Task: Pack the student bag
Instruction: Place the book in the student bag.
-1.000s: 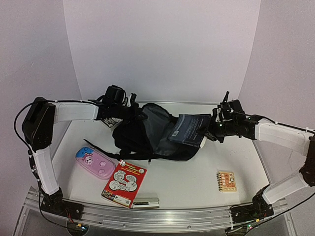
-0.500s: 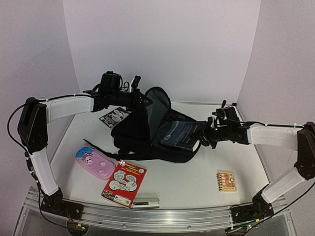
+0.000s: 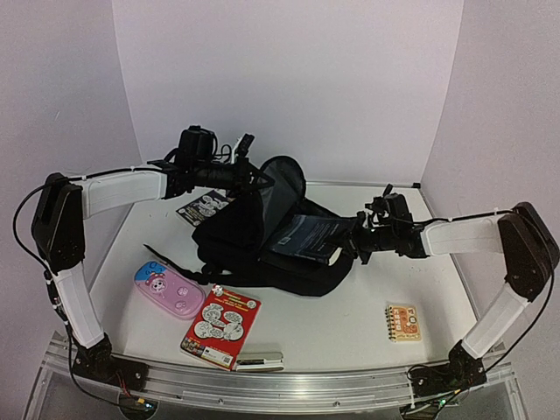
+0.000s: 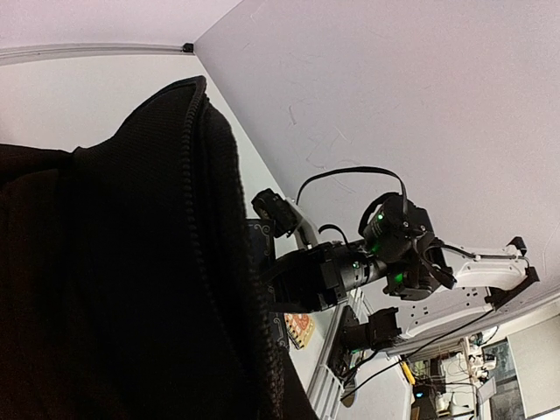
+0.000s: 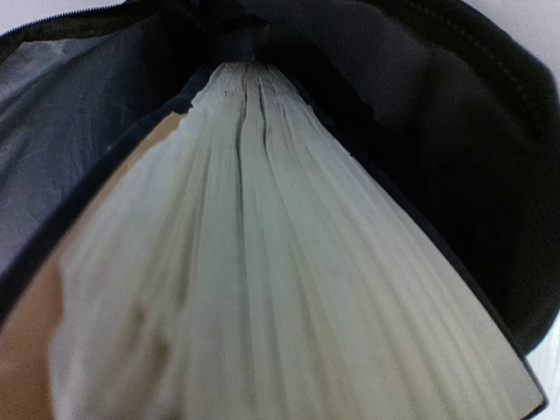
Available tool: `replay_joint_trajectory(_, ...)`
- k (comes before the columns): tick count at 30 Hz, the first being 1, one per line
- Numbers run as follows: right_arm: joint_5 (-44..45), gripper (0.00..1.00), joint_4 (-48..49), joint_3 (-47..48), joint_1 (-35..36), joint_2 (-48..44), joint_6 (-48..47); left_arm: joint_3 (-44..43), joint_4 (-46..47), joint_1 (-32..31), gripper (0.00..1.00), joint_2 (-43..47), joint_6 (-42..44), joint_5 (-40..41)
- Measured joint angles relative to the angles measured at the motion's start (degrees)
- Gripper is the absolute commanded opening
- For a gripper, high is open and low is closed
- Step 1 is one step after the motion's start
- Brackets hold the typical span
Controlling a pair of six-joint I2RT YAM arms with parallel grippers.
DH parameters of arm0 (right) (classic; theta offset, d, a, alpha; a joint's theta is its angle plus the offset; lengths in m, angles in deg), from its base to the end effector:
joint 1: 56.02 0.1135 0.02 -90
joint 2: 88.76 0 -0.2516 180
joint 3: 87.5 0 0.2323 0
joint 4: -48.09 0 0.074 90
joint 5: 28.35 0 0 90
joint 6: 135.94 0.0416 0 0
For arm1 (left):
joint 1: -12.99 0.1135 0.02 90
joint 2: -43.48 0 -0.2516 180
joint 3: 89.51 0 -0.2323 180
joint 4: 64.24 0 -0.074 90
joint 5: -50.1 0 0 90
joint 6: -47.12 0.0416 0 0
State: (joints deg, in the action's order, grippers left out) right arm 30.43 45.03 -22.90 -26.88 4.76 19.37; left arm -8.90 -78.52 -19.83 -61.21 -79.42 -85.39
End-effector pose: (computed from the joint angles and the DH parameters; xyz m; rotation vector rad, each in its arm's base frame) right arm 0.2792 0.1804 0.1943 0.3960 2.4242 1.4486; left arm 0.3304 -0.2484 0.3008 0.5379 2.0622 -1.5251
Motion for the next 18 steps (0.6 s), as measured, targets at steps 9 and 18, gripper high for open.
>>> replay_joint_trajectory(9, -1.9, 0.0, 8.2, 1.9, 0.0, 1.9, 3.8, -2.5, -0.2, -0.8, 0.0, -1.2, -0.5, -1.3)
replay_joint_trajectory(18, -2.5, 0.0, 11.6, 6.9, 0.8, 10.7, 4.7, -7.2, -0.5, -4.0, 0.0, -5.1, -0.7, -1.8)
